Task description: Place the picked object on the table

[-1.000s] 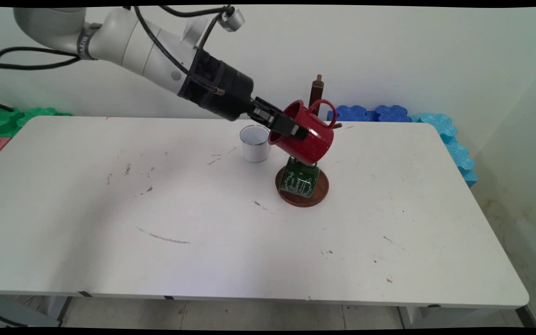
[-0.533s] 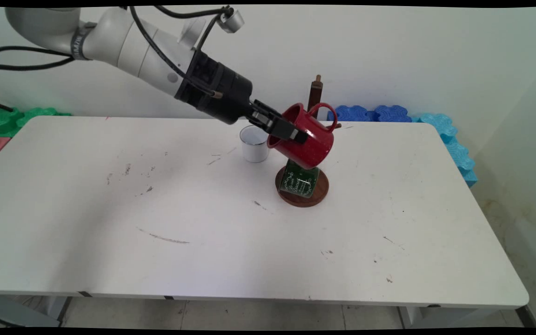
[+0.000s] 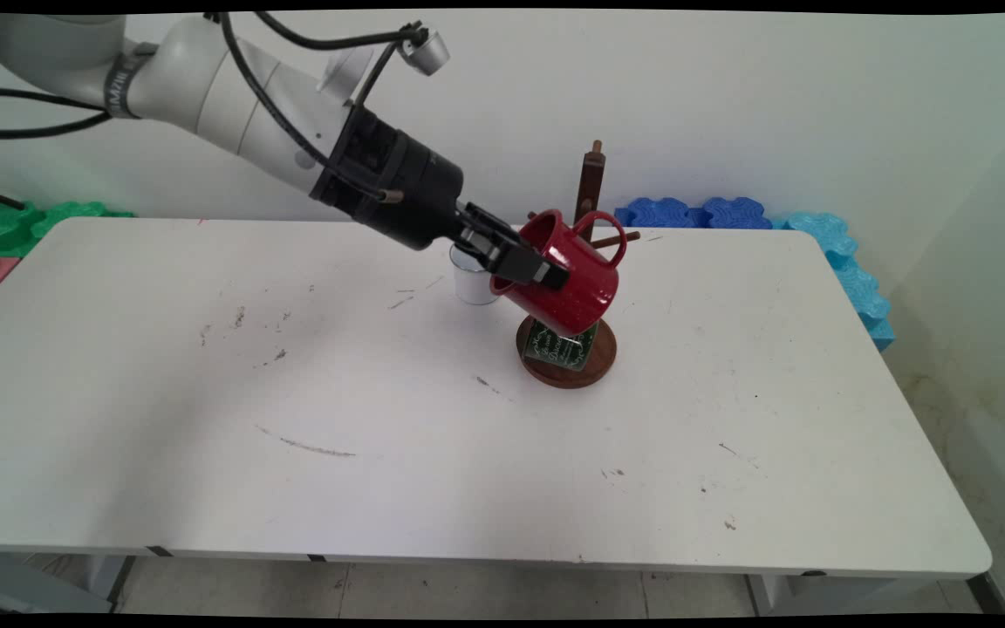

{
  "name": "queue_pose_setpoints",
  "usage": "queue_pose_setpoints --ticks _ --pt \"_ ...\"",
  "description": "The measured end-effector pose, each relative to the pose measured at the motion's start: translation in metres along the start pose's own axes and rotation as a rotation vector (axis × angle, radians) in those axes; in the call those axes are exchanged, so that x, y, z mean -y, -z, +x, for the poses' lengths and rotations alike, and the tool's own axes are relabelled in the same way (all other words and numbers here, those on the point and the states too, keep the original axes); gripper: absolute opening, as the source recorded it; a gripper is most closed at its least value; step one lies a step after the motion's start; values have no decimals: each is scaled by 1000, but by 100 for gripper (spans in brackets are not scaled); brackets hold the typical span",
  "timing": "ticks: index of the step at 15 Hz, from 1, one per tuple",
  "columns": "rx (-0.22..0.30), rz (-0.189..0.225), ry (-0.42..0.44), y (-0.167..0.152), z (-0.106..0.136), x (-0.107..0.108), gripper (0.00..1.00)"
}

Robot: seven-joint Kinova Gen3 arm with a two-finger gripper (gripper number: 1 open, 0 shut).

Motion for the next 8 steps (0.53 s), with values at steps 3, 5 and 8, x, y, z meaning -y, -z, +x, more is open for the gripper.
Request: queue_pose_setpoints --ticks 3,5,8 --pt "16 12 -13 5 -4 -4 0" --pt "29 21 -24 8 -8 -7 0" --pt "61 43 -49 18 -17 -10 0"
